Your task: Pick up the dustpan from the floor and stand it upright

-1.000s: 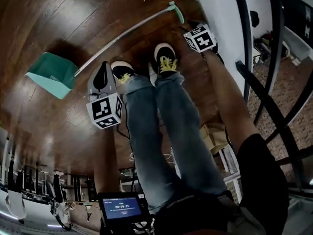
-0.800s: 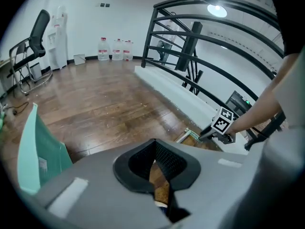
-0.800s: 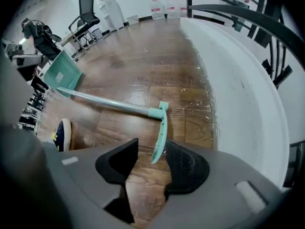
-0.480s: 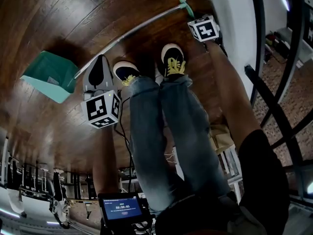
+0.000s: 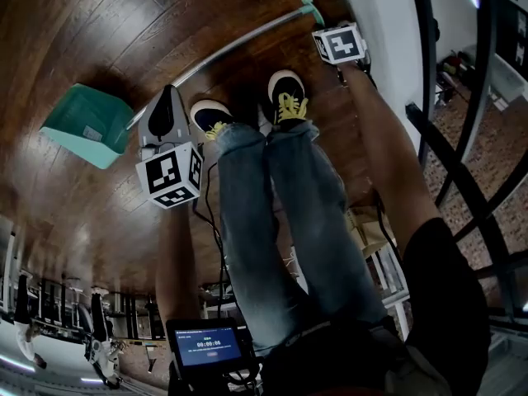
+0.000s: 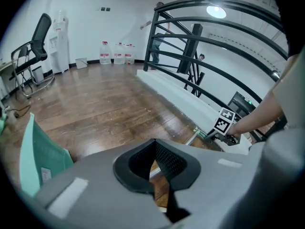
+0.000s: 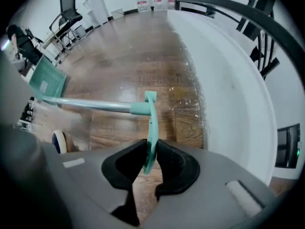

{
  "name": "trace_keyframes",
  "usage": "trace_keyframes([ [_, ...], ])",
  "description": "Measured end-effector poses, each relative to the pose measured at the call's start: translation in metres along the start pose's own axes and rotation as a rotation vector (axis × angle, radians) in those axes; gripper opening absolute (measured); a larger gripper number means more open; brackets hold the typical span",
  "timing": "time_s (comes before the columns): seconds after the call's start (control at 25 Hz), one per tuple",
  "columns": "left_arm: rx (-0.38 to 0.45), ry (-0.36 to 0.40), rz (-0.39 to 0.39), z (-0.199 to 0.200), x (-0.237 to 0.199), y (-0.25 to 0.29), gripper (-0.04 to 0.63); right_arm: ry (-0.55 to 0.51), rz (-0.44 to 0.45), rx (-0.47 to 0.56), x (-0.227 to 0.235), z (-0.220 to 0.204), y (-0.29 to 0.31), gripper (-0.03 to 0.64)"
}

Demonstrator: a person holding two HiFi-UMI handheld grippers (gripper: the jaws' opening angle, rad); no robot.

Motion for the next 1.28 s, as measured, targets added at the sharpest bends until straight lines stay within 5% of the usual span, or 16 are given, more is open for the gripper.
trace_keyframes([
  [0.2, 0.044, -0.021, 0.003, 0.051, 0.021, -0.053, 0.02, 0.041, 0.082, 0.101, -0.016, 0.032, -0.099, 0.074],
  [0.4, 0.148, -0.028, 0.008, 0.11, 0.067, -0.118, 0.02, -0.021, 0.14, 0.21, -0.034, 0.061, -0.215, 0.086],
  [0.56, 0.187, -0.039, 0.023, 0.122, 0.067, -0.144, 0.02, -0.091, 0.135, 0.251, -0.078, 0.084, -0.253, 0.094],
  [0.92, 0.27, -0.073, 0.125, 0.159, 0.022, -0.243, 0.02, -0.394, 0.013, 0.4, -0.232, 0.152, -0.371, 0.107],
  [1.28, 0.335, -0.144, 0.241, 0.152, -0.017, -0.336, 0.02, -0.71, 0.05, 0.509, -0.382, 0.135, -0.444, 0.12],
])
Point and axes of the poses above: the fingertips, and each gripper's own axes: y forward along the fingers, x to its right, z out of its top, the point moved 7 cm from there along -y, backward along the fingers, and after that the axes turned 5 degrees about -y, right-handed, at the moved point
